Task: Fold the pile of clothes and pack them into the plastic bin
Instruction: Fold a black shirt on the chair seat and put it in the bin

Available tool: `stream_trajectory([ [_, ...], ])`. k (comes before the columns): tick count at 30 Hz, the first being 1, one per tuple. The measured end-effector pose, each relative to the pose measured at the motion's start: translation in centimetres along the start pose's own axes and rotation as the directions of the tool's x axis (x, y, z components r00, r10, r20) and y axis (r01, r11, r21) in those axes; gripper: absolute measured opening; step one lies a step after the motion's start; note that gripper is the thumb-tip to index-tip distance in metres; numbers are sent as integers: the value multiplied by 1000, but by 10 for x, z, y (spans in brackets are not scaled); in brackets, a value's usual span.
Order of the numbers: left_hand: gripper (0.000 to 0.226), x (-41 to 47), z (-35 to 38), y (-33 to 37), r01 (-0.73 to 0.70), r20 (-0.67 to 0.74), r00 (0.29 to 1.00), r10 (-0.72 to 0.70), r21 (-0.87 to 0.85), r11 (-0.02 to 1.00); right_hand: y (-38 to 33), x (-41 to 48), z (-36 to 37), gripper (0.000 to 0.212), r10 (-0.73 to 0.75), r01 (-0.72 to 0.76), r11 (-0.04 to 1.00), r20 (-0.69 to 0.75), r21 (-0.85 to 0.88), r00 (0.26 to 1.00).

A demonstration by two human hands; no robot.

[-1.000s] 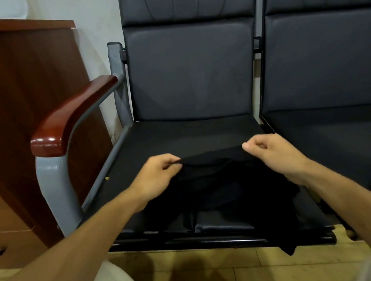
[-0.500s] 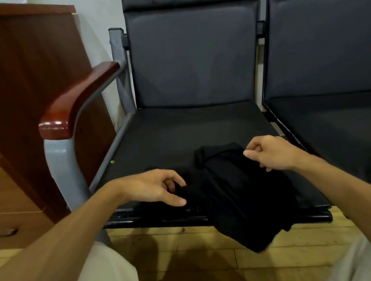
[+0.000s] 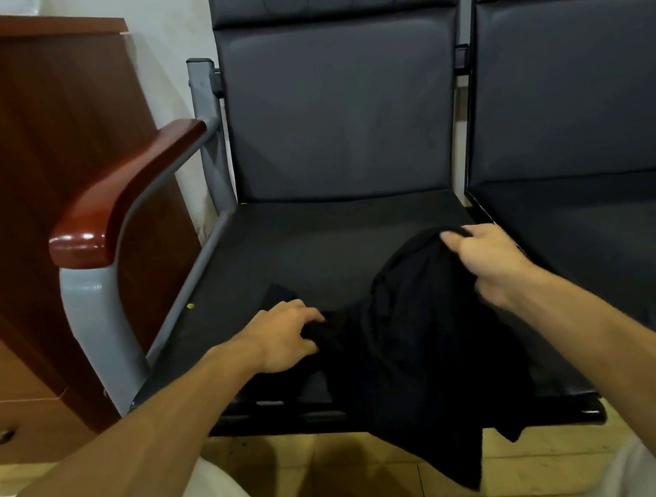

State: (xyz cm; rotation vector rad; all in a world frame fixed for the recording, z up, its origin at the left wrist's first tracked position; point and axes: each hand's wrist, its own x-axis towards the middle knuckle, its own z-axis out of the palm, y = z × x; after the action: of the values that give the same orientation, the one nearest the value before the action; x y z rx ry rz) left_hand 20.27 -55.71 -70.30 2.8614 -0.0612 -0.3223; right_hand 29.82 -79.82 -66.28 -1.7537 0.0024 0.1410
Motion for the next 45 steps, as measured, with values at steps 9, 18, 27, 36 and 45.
stream_trajectory([
  [9,57,14,-15,1,130,67,990,-121,-154,979,-16,-21,-57,36,232,-216,927,-16,308,973],
  [18,56,1,-8,102,-120,-122,992,38,-783,610,-21,-46,-29,34,95,-217,895,309,389,946],
  [27,18,4,-25,70,-164,-228,944,-237,-951,261,-5,-23,-19,40,-82,130,948,170,-290,982],
  [36,30,-17,-40,29,-53,-142,842,-520,-982,183,29,-2,-7,49,81,188,636,308,-748,948],
  [45,27,-18,-37,2,121,-337,833,-438,-662,739,-14,-11,-48,50,235,-46,957,675,-285,699],
])
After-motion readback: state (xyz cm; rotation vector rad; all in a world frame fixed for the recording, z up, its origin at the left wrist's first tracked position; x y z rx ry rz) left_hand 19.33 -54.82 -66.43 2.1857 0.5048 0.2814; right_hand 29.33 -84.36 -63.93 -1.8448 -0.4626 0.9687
